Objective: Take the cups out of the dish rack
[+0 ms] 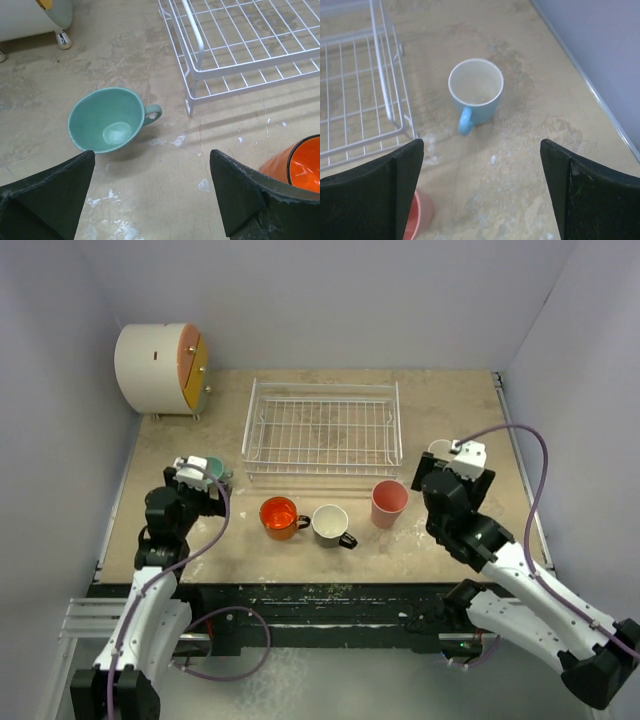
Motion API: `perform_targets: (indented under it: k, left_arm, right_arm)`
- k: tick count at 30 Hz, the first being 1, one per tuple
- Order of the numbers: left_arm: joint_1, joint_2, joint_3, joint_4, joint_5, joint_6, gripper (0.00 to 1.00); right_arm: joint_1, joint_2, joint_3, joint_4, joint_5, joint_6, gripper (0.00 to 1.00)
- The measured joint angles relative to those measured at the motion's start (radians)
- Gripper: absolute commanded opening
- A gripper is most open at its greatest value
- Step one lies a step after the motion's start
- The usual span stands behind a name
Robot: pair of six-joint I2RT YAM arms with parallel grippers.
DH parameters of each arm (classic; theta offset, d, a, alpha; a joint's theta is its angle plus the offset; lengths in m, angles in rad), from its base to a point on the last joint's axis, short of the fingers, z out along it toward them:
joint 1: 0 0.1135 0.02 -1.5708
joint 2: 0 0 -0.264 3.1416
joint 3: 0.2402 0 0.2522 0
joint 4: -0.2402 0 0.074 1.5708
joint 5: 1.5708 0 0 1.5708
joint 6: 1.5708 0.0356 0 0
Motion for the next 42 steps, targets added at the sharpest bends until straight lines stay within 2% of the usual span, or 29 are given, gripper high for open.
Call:
perform_targets:
  k: [5, 9, 12, 15, 18, 26, 30, 35, 42]
  left_arm:
    - [0.0, -0.124, -0.092, 0.015, -0.004, 0.014, 0.99]
    - [0.0, -0.057, -0.094, 0.033, -0.003, 0.018, 0.99]
    - [0.0, 0.037, -0.095, 0.067, -0.005, 0.029, 0.99]
    - [0.0, 0.094, -0.113, 0.104, -0.06, 0.013, 0.99]
    - [0.0, 0.069, -0.145, 0.124, -0.1, 0.004, 0.99]
    - [0.0, -0.237, -0.267, 0.146, -0.135, -0.007, 0.99]
    - [0.0, -0.196, -0.27, 0.153, -0.143, -0.012, 0.99]
    - [0.0, -0.19, -0.274, 0.15, -0.146, -0.012, 0.99]
    - [0.0, -0.188, -0.274, 0.155, -0.147, -0.012, 0.99]
  right_arm:
    - [-0.001, -0.091, -0.19, 0.279, 0.116, -0.093, 1.0]
    - [-0.002, -0.105, -0.324, 0.483, 0.158, -0.173, 1.0]
    - [-0.002, -0.1, -0.383, 0.545, 0.192, -0.184, 1.0]
    - [-0.002, -0.088, -0.394, 0.546, 0.259, -0.132, 1.0]
    - [-0.002, -0.075, -0.392, 0.5, 0.319, -0.042, 1.0]
    - [-0.002, -0.081, -0.369, 0.352, 0.343, 0.082, 1.0]
    - [-0.002, -0.149, -0.371, 0.33, 0.326, 0.076, 1.0]
    - [-0.002, -0.272, -0.411, 0.377, 0.278, -0.023, 1.0]
    - [-0.003, -0.27, -0.42, 0.398, 0.267, -0.071, 1.0]
